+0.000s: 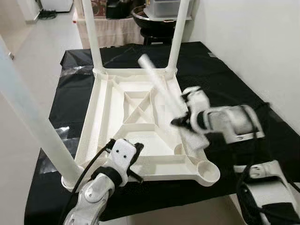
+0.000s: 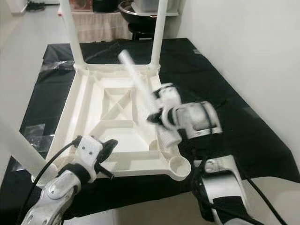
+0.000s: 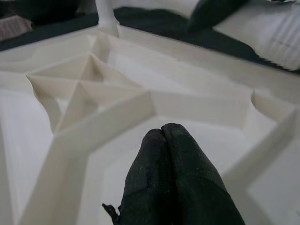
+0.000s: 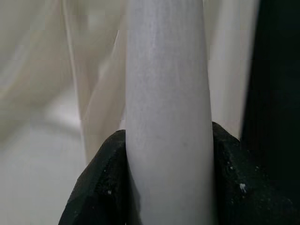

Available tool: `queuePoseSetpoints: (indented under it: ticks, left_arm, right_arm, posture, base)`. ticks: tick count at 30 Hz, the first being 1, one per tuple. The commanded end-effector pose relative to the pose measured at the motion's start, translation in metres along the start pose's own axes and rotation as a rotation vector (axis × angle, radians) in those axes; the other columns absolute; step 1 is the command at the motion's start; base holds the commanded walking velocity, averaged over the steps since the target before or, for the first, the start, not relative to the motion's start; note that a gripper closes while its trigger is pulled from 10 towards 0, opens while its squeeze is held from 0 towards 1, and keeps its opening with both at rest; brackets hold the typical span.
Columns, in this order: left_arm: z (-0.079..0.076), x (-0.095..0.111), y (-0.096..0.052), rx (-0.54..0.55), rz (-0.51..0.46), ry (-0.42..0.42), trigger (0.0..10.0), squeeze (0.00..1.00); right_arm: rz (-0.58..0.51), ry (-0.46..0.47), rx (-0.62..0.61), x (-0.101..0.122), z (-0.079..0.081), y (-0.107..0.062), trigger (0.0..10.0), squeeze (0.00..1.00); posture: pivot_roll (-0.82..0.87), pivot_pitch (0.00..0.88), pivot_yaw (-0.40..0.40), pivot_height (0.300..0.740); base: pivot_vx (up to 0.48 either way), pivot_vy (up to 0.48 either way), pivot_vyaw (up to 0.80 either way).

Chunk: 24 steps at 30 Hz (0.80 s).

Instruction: Building children table

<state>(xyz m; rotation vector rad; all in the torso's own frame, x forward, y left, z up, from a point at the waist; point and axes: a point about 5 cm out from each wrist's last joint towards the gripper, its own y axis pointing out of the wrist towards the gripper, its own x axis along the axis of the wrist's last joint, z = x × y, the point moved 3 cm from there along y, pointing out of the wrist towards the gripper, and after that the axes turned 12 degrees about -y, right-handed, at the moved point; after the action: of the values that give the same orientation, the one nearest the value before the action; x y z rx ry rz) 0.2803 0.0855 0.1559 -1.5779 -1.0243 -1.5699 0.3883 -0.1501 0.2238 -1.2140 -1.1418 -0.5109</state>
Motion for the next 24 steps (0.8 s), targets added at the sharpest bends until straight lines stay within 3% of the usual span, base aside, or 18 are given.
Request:
queuePoseSetpoints:
  ticks: [1,2,3,5,6,7,8,9,10,11,13,14,16,20,24]
  left_arm:
    - [-0.002,-0.004,0.0,-0.006,0.018,-0.035,10.0,0.0]
    - [-0.003,-0.001,0.002,-0.018,0.009,-0.052,10.0,0.0]
    - [-0.004,0.002,0.005,-0.038,0.0,-0.075,10.0,0.0]
    - [-0.004,0.002,0.005,-0.038,0.0,-0.075,10.0,0.0]
    - [-0.009,0.007,0.01,-0.074,-0.014,-0.114,10.0,0.0]
    - [-0.009,0.007,0.01,-0.074,-0.014,-0.114,10.0,0.0]
    - [-0.015,0.012,0.016,-0.118,-0.027,-0.165,10.0,0.0]
    - [-0.023,0.02,0.022,-0.18,-0.048,-0.226,10.0,0.83]
    - [-0.032,0.033,0.029,-0.25,-0.086,-0.304,10.0,1.0]
    - [-0.032,0.033,0.029,-0.25,-0.086,-0.304,10.0,1.0]
    - [-0.043,0.059,0.039,-0.349,-0.16,-0.419,10.0,1.0]
    - [-0.043,0.059,0.039,-0.349,-0.16,-0.419,10.0,1.0]
    - [-0.042,0.084,0.051,-0.397,-0.234,-0.507,10.0,1.0]
    - [-0.038,0.103,0.059,-0.416,-0.289,-0.561,10.0,1.0]
    - [-0.035,0.114,0.065,-0.435,-0.316,-0.549,10.0,1.0]
  right_arm:
    - [-0.048,0.017,-0.004,0.007,-0.001,-0.003,0.0,0.0]
    - [-0.098,0.052,-0.018,0.011,-0.006,-0.006,0.9,0.0]
    - [-0.156,0.083,-0.044,0.014,-0.014,-0.012,10.0,0.0]
    - [-0.156,0.083,-0.044,0.014,-0.014,-0.012,10.0,0.0]
    - [-0.253,0.086,-0.1,0.019,-0.024,-0.019,10.0,0.0]
    - [-0.253,0.086,-0.1,0.019,-0.024,-0.019,10.0,0.0]
    - [-0.378,0.017,-0.192,0.026,-0.033,-0.03,10.0,0.0]
    - [-0.48,-0.071,-0.267,0.031,-0.036,-0.041,10.0,0.0]
    - [-0.554,-0.088,-0.278,0.033,-0.035,-0.048,10.0,0.0]
    - [-0.554,-0.088,-0.278,0.033,-0.035,-0.048,10.0,0.0]
    - [-0.631,-0.101,-0.261,0.03,-0.03,-0.057,10.0,0.0]
    - [-0.631,-0.101,-0.261,0.03,-0.03,-0.057,10.0,0.0]
    - [-0.668,-0.206,-0.268,0.027,-0.024,-0.061,10.0,0.0]
    - [-0.668,-0.255,-0.277,0.023,-0.023,-0.061,10.0,0.0]
    - [-0.692,-0.293,-0.25,0.021,-0.017,-0.061,10.0,0.0]
  posture:
    - [-0.09,0.123,-0.039,0.74]
    - [-0.09,0.123,-0.039,0.74]
    - [-0.1,0.121,-0.03,0.74]
    - [-0.1,0.121,-0.03,0.74]
    - [-0.1,0.117,-0.021,0.74]
    - [-0.1,0.117,-0.021,0.74]
    - [-0.11,0.114,-0.011,0.74]
    - [-0.11,0.111,-0.003,0.74]
    - [-0.11,0.109,0.004,0.74]
    - [-0.11,0.109,0.004,0.74]
    - [-0.12,0.105,0.012,0.74]
    - [-0.12,0.105,0.012,0.74]
    - [-0.12,0.098,0.027,0.74]
    - [-0.12,0.094,0.032,0.74]
    - [-0.13,0.085,0.045,0.74]
  base:
    - [0.0,0.0,0.0]
    - [0.0,0.0,0.0]
    - [0.0,0.0,0.0]
    - [0.0,0.0,0.0]
    - [0.0,0.0,0.0]
    - [0.0,0.0,0.0]
    - [0.0,0.0,0.0]
    - [0.0,0.0,0.0]
    - [0.0,0.0,0.0]
    - [0.0,0.0,0.0]
    - [0.0,0.0,0.0]
    - [0.0,0.0,0.0]
    - [0.0,0.0,0.0]
    - [0.0,0.0,0.0]
    - [0.0,0.0,0.0]
